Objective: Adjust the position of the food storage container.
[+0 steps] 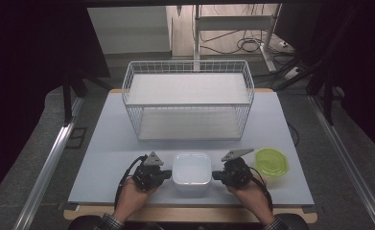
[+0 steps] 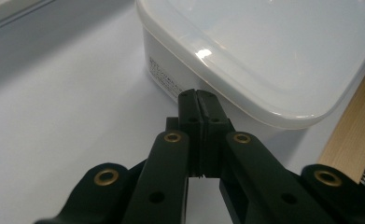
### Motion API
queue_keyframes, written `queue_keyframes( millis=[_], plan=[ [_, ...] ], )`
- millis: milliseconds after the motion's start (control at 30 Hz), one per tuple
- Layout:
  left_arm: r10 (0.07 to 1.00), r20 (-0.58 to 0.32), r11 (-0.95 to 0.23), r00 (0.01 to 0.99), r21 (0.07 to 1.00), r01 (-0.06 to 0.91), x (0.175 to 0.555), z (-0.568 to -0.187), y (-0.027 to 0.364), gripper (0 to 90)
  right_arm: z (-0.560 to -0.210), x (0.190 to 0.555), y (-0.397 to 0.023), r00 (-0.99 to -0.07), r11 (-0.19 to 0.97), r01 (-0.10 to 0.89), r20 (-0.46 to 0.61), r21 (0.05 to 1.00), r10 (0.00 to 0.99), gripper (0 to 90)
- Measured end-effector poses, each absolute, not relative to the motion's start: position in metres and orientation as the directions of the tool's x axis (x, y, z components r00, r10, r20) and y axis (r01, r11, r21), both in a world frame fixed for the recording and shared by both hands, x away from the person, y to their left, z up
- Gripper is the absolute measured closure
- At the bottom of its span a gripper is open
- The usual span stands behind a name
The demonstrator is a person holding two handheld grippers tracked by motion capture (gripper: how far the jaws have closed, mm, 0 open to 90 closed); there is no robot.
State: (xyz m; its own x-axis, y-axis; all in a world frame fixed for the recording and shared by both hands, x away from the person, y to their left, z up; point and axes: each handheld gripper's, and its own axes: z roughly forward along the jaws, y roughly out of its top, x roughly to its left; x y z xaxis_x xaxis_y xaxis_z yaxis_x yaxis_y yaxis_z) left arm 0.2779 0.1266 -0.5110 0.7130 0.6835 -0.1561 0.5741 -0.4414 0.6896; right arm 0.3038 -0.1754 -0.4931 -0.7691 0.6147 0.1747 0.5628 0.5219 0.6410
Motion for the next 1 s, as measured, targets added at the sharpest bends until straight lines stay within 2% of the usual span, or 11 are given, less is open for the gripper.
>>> queue_keyframes(
  millis=[167, 333, 433, 600, 633, 667, 733, 767, 833, 867, 1000],
  plan=[
    [0.676, -0.158, -0.439, 0.720, 0.698, 0.566, 0.279, -0.512, 0.127, 88.5, -0.494, 0.306, -0.176, -0.773, 0.528, 0.556, 0.167, 0.642, 0.612, 89.6],
    [0.669, -0.149, -0.434, 0.728, 0.717, 0.545, 0.273, -0.506, 0.138, 78.2, -0.492, 0.304, -0.177, -0.789, 0.550, 0.523, 0.126, 0.651, 0.602, 87.2],
    [0.671, -0.146, -0.420, 0.727, 0.733, 0.535, 0.267, -0.501, 0.148, 65.9, -0.488, 0.301, -0.180, -0.795, 0.554, 0.499, 0.097, 0.667, 0.599, 81.1],
    [0.660, -0.102, -0.434, 0.744, 0.757, 0.488, 0.255, -0.500, 0.160, 44.6, -0.483, 0.296, -0.191, -0.786, 0.553, 0.465, 0.036, 0.691, 0.617, 64.4],
    [0.660, -0.102, -0.434, 0.744, 0.757, 0.488, 0.255, -0.500, 0.160, 41.4, -0.483, 0.296, -0.191, -0.786, 0.553, 0.465, 0.036, 0.691, 0.617, 64.4],
    [0.656, -0.082, -0.443, 0.750, 0.763, 0.471, 0.253, -0.500, 0.161, 41.4, -0.482, 0.296, -0.193, -0.784, 0.547, 0.465, 0.036, 0.696, 0.620, 61.3],
    [0.656, -0.075, -0.435, 0.751, 0.775, 0.458, 0.251, -0.499, 0.163, 35.3, -0.480, 0.294, -0.197, -0.777, 0.529, 0.462, 0.036, 0.712, 0.629, 55.0],
    [0.653, -0.091, -0.418, 0.752, 0.785, 0.457, 0.251, -0.499, 0.165, 29.6, -0.479, 0.293, -0.199, -0.772, 0.520, 0.456, 0.031, 0.723, 0.635, 47.9],
    [0.653, -0.096, -0.413, 0.751, 0.787, 0.459, 0.251, -0.499, 0.166, 27.2, -0.479, 0.293, -0.201, -0.773, 0.520, 0.449, 0.024, 0.726, 0.633, 45.0],
    [0.653, -0.100, -0.412, 0.751, 0.785, 0.463, 0.252, -0.499, 0.166, 20.1, -0.480, 0.293, -0.201, -0.772, 0.517, 0.445, 0.021, 0.731, 0.635, 38.5],
    [0.651, -0.098, -0.427, 0.752, 0.773, 0.470, 0.253, -0.501, 0.166, 14.4, -0.483, 0.294, -0.200, -0.775, 0.528, 0.439, 0.009, 0.727, 0.631, 31.9]
  ],
)
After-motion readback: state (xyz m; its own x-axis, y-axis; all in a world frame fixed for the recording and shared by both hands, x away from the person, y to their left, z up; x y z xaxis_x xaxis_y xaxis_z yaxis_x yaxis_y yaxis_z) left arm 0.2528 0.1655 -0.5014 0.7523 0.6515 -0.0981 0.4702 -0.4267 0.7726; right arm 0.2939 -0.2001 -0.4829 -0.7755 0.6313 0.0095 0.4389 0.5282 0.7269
